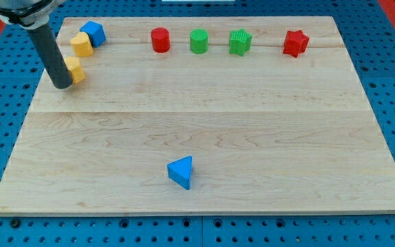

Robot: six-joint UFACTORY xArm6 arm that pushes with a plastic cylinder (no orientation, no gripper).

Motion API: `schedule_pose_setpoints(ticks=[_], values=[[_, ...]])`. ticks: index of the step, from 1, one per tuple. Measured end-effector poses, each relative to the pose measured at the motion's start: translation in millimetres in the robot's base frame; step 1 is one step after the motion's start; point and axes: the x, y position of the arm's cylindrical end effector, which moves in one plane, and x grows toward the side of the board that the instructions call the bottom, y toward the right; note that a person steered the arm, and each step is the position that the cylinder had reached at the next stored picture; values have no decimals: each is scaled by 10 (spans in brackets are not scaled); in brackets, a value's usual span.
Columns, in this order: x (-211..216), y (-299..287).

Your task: Push the blue triangle into the yellow hexagon and yellow heart

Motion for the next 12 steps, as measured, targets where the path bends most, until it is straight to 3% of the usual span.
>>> schedule_pose_setpoints(ticks=[3,4,7,8,10,11,12], values=[[-467,173],[-191,544],[1272,3011],[1882,3236],[1886,1412],[1886,801],[1644,552]])
